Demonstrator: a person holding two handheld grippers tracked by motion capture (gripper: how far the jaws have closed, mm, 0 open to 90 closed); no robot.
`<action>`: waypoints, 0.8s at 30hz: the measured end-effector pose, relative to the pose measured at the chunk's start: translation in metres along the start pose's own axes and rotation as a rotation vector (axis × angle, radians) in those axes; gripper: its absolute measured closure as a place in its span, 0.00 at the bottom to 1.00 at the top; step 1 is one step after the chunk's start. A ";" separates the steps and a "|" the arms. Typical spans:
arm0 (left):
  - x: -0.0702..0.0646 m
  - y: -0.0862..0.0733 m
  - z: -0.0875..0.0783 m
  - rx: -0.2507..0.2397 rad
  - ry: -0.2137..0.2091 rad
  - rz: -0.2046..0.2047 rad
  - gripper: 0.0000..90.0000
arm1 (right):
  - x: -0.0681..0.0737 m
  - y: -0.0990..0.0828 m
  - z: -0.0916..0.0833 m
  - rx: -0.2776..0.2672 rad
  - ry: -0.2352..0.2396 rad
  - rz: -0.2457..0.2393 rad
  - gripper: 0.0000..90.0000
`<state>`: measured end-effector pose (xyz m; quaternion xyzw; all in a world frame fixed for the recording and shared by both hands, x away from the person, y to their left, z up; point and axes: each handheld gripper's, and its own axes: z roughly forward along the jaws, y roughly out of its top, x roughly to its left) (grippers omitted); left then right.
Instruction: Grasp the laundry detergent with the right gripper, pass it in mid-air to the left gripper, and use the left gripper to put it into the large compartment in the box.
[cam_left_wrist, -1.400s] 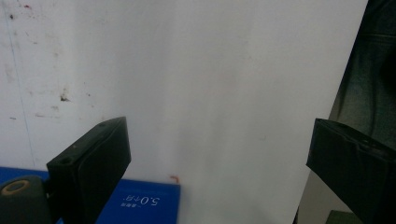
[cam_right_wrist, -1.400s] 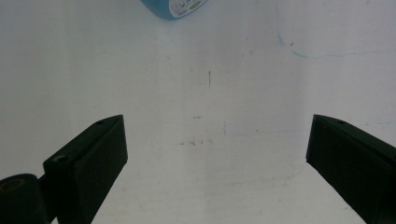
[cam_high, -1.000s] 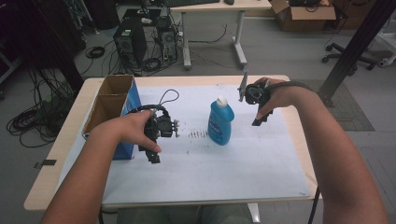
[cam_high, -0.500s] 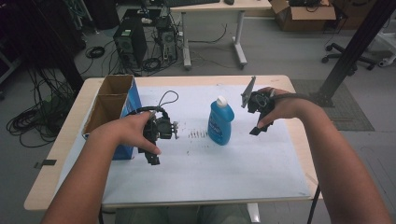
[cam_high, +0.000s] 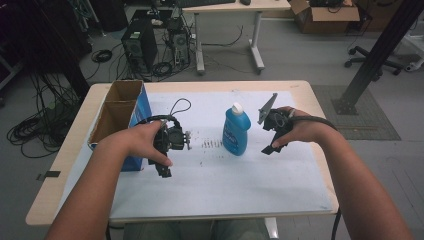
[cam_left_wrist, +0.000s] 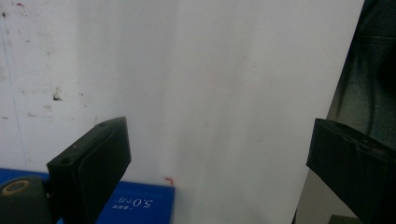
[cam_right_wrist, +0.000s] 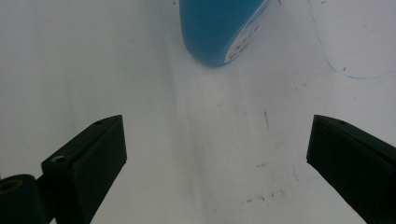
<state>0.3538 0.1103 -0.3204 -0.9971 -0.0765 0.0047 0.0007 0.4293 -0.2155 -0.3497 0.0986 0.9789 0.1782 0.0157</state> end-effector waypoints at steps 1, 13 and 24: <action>0.000 0.000 0.000 -0.002 0.000 0.001 0.07 | 0.001 -0.001 0.002 -0.007 -0.001 0.006 0.05; -0.001 -0.001 -0.001 -0.017 0.008 0.015 0.07 | 0.004 -0.008 0.014 -0.105 -0.052 0.075 0.05; -0.001 -0.002 -0.001 -0.019 0.007 0.012 0.07 | 0.012 -0.009 0.021 -0.210 -0.059 0.110 0.04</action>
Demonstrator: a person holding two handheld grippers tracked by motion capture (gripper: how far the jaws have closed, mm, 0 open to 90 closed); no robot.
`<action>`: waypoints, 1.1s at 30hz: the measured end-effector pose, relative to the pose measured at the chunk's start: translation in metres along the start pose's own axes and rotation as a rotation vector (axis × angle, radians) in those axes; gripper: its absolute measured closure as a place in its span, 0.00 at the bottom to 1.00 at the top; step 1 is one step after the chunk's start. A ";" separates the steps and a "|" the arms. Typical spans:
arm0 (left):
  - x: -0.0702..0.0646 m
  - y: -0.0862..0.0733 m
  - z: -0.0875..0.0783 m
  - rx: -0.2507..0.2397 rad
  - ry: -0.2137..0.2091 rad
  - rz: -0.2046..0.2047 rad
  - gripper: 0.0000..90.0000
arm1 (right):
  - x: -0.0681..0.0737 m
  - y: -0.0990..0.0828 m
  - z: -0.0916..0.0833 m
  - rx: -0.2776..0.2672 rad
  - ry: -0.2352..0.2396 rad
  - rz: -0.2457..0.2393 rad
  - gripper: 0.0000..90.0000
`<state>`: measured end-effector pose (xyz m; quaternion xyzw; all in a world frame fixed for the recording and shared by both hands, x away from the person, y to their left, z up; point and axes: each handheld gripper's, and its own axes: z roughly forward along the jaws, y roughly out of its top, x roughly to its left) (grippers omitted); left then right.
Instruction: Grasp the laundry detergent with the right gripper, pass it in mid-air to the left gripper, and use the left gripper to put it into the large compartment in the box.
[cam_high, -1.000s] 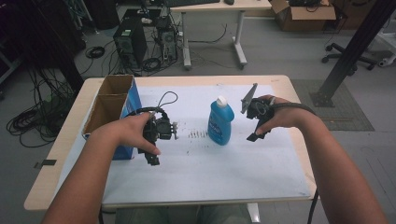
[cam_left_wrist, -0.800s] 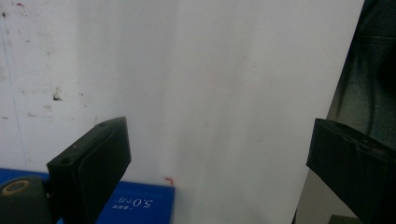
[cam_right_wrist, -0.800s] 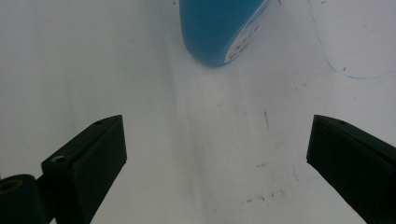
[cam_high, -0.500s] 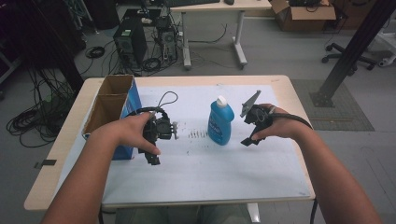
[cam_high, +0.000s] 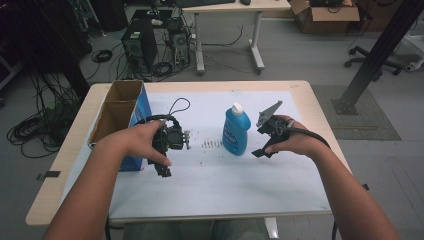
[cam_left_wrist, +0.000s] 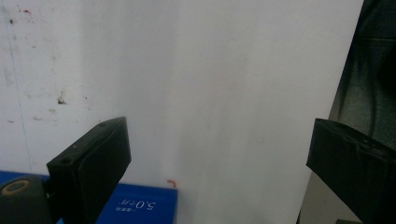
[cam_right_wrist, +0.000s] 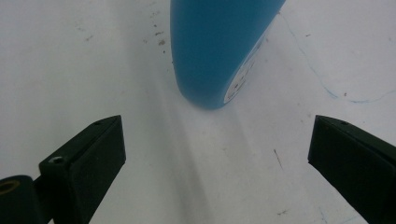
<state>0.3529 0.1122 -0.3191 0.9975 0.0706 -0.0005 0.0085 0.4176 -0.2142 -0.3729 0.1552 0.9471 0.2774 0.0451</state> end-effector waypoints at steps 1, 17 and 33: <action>0.000 0.000 0.000 -0.002 0.000 0.001 0.07 | 0.001 -0.001 0.000 -0.007 -0.002 0.006 0.05; 0.000 -0.001 -0.001 0.000 -0.002 0.000 0.07 | 0.007 -0.005 0.010 -0.114 -0.062 0.062 0.04; -0.001 -0.001 -0.001 0.001 -0.003 0.004 0.07 | 0.014 -0.012 0.016 -0.198 -0.095 0.106 0.03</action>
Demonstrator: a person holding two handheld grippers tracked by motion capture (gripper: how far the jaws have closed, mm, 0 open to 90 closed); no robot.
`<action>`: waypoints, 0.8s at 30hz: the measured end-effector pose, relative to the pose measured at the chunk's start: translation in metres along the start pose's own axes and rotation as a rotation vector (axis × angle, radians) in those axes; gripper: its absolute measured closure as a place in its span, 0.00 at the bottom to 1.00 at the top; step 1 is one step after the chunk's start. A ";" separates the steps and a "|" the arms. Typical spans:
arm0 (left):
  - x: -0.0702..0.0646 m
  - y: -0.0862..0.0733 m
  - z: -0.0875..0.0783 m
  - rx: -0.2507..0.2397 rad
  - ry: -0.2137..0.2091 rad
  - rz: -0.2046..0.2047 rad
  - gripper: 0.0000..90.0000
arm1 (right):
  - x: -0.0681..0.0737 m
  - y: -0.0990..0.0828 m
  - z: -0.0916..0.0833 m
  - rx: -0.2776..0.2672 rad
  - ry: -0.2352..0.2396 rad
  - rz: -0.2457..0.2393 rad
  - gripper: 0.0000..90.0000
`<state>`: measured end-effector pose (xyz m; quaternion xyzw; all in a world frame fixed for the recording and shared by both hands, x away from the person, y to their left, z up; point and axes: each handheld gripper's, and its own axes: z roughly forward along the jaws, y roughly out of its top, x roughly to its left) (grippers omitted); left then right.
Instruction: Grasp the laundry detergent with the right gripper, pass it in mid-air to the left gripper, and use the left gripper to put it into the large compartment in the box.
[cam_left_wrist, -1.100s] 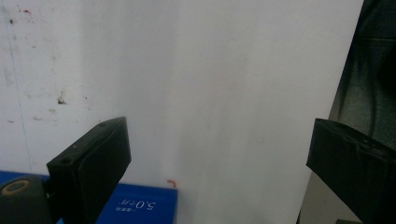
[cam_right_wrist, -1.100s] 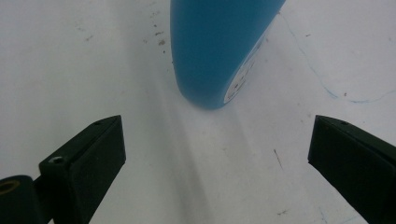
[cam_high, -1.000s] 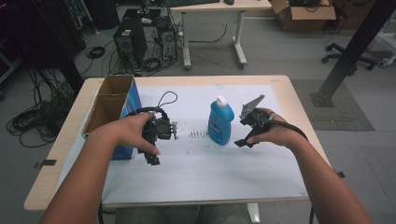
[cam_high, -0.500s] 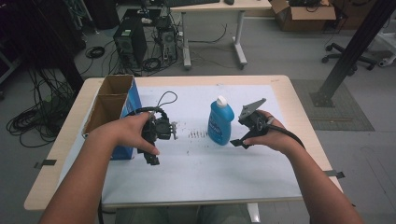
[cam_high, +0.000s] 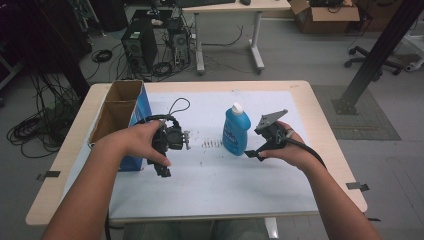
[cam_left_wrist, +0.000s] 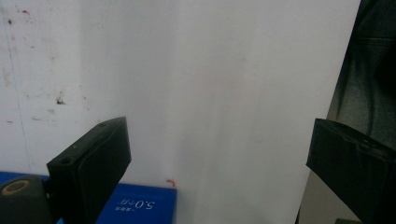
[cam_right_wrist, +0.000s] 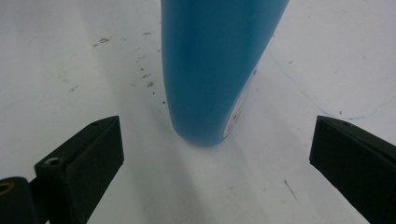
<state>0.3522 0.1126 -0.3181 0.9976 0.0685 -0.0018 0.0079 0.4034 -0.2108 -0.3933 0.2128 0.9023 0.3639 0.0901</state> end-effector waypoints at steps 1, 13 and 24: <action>0.000 0.000 0.000 -0.002 0.000 0.000 0.07 | 0.000 0.000 0.000 -0.008 -0.002 0.005 0.03; -0.001 0.000 0.000 -0.002 -0.001 0.005 0.07 | 0.008 -0.003 0.010 -0.114 -0.073 0.049 0.02; -0.001 0.000 0.000 -0.004 0.000 0.008 0.07 | 0.016 -0.003 0.019 -0.200 -0.099 0.070 0.02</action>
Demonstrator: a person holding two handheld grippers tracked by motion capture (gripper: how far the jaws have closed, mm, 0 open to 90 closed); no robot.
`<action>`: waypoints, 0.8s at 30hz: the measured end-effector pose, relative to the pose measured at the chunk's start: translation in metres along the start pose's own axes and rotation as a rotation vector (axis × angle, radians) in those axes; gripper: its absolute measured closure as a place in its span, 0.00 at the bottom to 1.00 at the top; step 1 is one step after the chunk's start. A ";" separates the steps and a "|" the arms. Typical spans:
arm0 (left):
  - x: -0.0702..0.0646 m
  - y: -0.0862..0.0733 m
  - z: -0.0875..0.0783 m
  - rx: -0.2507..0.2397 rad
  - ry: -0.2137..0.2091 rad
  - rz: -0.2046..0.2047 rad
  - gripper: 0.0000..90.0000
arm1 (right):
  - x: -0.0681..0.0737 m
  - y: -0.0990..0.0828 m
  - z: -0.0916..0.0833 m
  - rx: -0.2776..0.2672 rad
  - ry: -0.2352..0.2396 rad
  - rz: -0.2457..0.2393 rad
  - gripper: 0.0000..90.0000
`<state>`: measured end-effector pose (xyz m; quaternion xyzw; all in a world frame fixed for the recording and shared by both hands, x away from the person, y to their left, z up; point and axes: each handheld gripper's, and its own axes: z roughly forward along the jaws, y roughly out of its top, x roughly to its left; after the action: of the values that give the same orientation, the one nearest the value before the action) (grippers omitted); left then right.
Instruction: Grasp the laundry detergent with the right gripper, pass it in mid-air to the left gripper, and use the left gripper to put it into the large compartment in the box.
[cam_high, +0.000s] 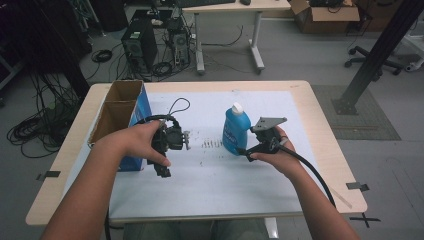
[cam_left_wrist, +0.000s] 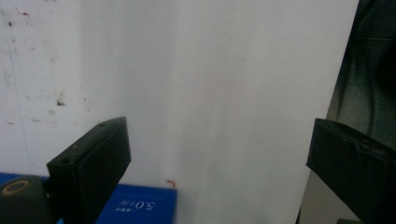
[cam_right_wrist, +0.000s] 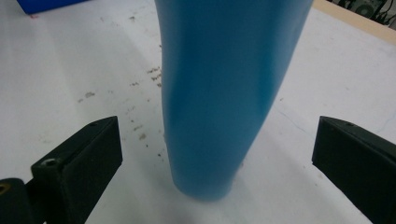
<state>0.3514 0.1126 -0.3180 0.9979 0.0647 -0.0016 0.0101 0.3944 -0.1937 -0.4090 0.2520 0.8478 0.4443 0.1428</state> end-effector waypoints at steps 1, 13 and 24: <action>0.000 0.000 0.000 0.000 0.000 0.000 0.07 | 0.001 0.000 0.001 -0.011 -0.002 0.000 0.02; 0.000 0.001 0.000 0.001 -0.001 0.006 0.07 | 0.003 -0.005 0.012 -0.124 -0.037 0.048 0.02; -0.001 0.000 -0.001 -0.012 0.004 0.016 0.07 | 0.008 -0.006 0.019 -0.187 -0.101 0.055 0.01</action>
<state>0.3500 0.1121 -0.3174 0.9983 0.0567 0.0011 0.0160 0.3948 -0.1798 -0.4250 0.2827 0.7871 0.5120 0.1958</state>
